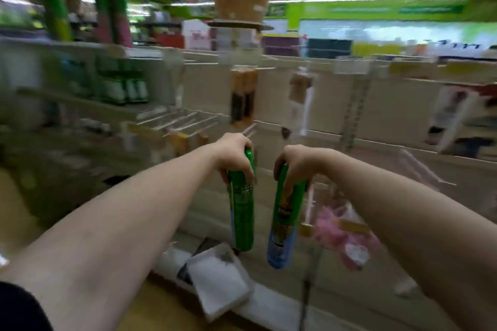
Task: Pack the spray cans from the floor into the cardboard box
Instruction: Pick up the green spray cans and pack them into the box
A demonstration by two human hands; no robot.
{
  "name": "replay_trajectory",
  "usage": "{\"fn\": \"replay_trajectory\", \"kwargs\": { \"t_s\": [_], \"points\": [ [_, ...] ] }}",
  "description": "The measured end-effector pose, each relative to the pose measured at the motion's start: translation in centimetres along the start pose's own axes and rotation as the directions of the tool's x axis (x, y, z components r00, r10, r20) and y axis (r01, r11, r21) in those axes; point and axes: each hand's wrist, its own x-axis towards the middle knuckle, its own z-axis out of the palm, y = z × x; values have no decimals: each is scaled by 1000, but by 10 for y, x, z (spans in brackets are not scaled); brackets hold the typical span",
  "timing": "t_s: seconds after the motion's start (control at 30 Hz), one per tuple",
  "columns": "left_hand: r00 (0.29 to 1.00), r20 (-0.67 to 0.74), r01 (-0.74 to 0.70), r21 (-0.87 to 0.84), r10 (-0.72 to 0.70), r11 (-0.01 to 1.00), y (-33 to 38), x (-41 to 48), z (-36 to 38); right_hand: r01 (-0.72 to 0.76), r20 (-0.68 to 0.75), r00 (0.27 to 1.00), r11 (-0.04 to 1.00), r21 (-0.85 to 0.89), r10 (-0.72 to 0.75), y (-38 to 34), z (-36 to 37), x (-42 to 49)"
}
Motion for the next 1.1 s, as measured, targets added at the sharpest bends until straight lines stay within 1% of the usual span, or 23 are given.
{"fn": "replay_trajectory", "kwargs": {
  "t_s": [0.13, 0.2, 0.27, 0.37, 0.47, 0.53, 0.6, 0.73, 0.83, 0.9, 0.97, 1.0, 1.03, 1.1],
  "points": [
    [977, -99, 188, -29, -190, 982, -115, -36, -38, 172, 93, 981, 984, -36, -168, -107, 33, 70],
    [949, -136, 282, -48, -286, 958, -168, -59, -48, 285, 134, 953, 954, -93, -271, -162, 55, 98],
    [903, -172, 389, -60, -393, 919, -219, -85, -54, 376, 185, 917, 920, -105, -354, -217, 80, 124],
    [809, -189, 551, -84, -557, 830, -286, -125, -55, 510, 285, 841, 850, -130, -461, -291, 121, 153],
    [700, -188, 676, -136, -689, 724, -338, -162, -53, 634, 347, 748, 765, -119, -566, -355, 163, 176],
    [616, -198, 744, -171, -762, 646, -369, -186, -50, 709, 397, 674, 696, -114, -623, -395, 191, 187],
    [521, -184, 804, -222, -834, 551, -394, -208, -46, 757, 465, 608, 646, -96, -644, -430, 218, 196],
    [351, -116, 865, -341, -929, 369, -435, -250, -30, 839, 573, 475, 540, -67, -668, -486, 276, 203],
    [264, -75, 872, -408, -962, 271, -461, -275, -7, 890, 625, 375, 454, -36, -685, -514, 320, 199],
    [217, -44, 886, -411, -975, 216, -477, -291, 17, 911, 657, 324, 412, -22, -681, -524, 351, 194],
    [184, -19, 898, -403, -983, 175, -493, -308, 43, 930, 675, 282, 367, -18, -681, -533, 386, 190],
    [178, -14, 900, -403, -984, 168, -500, -315, 56, 936, 677, 269, 353, -14, -686, -534, 402, 188],
    [179, -8, 902, -398, -984, 167, -507, -322, 72, 934, 684, 266, 357, -8, -680, -535, 421, 187],
    [192, 14, 907, -383, -981, 172, -529, -338, 108, 917, 707, 279, 400, 6, -650, -534, 468, 185]
  ]
}}
